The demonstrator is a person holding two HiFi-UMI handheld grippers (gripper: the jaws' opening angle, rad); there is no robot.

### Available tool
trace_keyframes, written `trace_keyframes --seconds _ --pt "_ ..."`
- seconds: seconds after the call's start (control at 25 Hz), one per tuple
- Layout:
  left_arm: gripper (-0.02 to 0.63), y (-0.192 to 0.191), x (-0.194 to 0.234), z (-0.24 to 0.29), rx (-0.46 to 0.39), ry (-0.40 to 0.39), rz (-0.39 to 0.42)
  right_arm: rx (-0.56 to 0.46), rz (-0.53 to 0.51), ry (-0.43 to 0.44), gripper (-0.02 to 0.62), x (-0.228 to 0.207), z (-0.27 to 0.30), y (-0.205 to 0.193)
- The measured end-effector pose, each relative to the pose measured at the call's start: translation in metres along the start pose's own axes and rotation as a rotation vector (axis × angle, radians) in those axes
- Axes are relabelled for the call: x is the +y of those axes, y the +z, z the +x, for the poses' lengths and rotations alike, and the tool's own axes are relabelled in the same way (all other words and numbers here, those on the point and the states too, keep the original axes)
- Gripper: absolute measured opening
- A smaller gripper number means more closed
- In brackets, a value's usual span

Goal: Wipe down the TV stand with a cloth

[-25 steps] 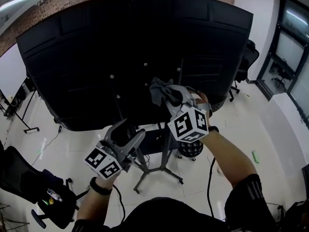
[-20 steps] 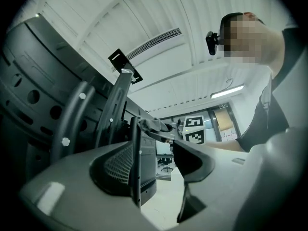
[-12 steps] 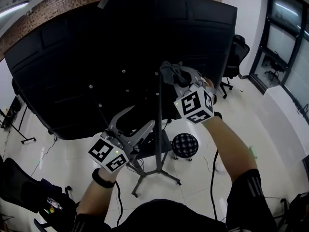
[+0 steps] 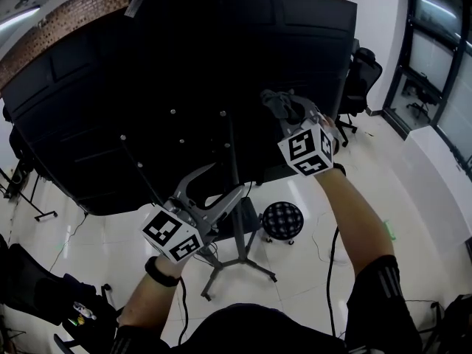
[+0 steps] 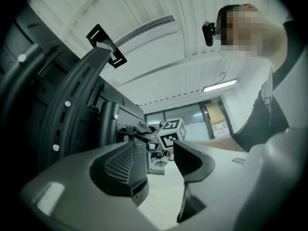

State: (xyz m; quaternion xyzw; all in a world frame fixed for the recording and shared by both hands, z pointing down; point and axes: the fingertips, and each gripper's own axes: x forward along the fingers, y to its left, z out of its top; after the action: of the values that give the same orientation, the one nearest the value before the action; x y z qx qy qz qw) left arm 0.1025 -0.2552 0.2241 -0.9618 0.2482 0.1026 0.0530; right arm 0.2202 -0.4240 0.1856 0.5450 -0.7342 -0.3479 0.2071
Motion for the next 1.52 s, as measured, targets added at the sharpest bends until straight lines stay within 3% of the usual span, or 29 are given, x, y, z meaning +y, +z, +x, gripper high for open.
trace_keyframes --seconds 0.36,0.64,0.8,0.92,1.12,1.52 --pt "0.282 -0.011 -0.006 0.017 0.015 -0.01 -0.01 0.025 0.056 -0.068 0.028 -0.034 -0.014 -0.028" --pt "0.282 -0.016 0.001 0.008 0.018 0.022 -0.019 -0.161 0.063 0.103 0.028 0.041 -0.021 0.027" --pt "0.284 -0.018 0.001 0.002 0.022 0.043 -0.02 -0.168 0.072 0.188 0.028 0.081 -0.005 0.029" --pt "0.282 -0.019 0.003 -0.004 0.031 0.062 -0.019 -0.149 0.09 0.204 0.028 0.09 0.004 0.019" --pt "0.282 -0.025 0.007 -0.007 0.041 0.083 -0.019 -0.134 0.074 0.175 0.026 0.078 0.004 -0.001" --pt "0.282 -0.036 0.003 0.006 0.049 0.087 -0.034 -0.034 0.107 0.047 0.026 0.005 -0.012 -0.067"
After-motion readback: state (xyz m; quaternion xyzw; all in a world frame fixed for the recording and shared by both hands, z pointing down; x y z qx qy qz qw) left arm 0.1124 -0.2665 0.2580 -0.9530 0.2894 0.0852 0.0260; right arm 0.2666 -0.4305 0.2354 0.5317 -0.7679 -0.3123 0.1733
